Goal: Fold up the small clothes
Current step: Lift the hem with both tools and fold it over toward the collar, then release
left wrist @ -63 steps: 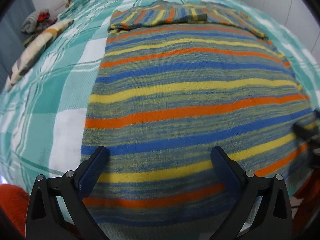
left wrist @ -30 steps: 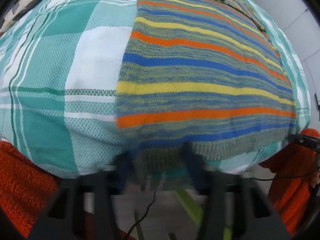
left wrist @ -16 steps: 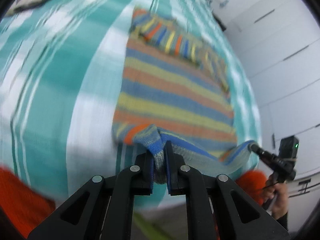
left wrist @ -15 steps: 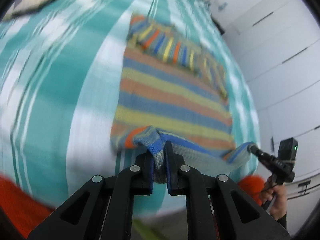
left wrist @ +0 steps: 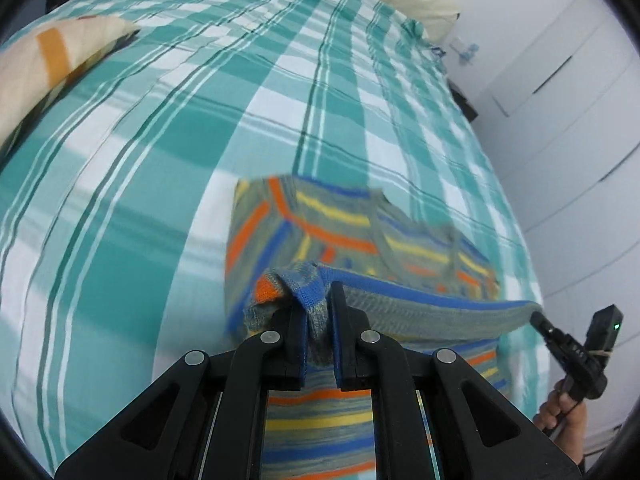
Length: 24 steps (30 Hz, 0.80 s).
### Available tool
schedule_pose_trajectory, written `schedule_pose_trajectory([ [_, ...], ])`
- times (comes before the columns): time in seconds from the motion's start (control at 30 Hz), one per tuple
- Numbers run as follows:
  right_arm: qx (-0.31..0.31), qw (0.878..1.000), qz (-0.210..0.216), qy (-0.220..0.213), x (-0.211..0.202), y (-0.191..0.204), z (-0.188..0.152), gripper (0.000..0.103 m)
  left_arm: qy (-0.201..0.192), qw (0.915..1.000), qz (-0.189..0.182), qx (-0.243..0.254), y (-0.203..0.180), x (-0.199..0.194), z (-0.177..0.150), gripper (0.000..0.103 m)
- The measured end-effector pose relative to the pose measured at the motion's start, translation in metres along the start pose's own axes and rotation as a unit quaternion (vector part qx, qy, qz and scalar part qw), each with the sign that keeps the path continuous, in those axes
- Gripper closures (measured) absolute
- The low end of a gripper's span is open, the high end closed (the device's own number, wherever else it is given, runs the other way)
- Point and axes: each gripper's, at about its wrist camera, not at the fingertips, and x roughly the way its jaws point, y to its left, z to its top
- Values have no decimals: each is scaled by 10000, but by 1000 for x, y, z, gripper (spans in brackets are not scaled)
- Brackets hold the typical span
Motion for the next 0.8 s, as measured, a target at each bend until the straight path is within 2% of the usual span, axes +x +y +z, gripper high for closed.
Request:
schedule_pose_trajectory([
  [0.23, 8, 9991, -379, 176, 67, -26, 35, 96, 175, 9989, 331, 288, -6, 66, 38, 95],
  [0.3, 43, 9991, -394, 156, 79, -31, 40, 96, 223, 9991, 363, 90, 2, 83, 49, 87],
  [0.33, 92, 9992, -371, 99, 82, -34, 43, 96, 212, 9989, 418, -45, 7, 87, 55, 81],
  [0.37, 149, 9994, -298, 2, 85, -38, 48, 93, 155, 9984, 501, -191, 13, 89, 61, 59],
  [0.4, 169, 9993, -313, -68, 86, -40, 52, 81, 19, 9981, 509, -356, 19, 87, 67, 35],
  [0.47, 218, 9985, -454, -219, 85, -45, 62, 61, -374, 9959, 497, -662, 30, 72, 77, 18],
  [0.57, 129, 9969, -668, -390, 73, -45, 74, 60, -644, 9938, 447, -785, 40, 51, 79, 17],
  [0.67, -387, 9968, -664, -207, 62, -24, 66, 60, -565, 9968, 410, -380, 35, 32, 54, 17],
  [0.73, -823, 9954, -490, -7, 53, -4, 46, 60, -456, 9982, 299, 237, 17, 18, 18, 17],
  [0.8, -1389, 9895, -313, 262, 44, 20, 7, 60, -278, 9942, 213, 1020, -4, 10, -32, 16],
])
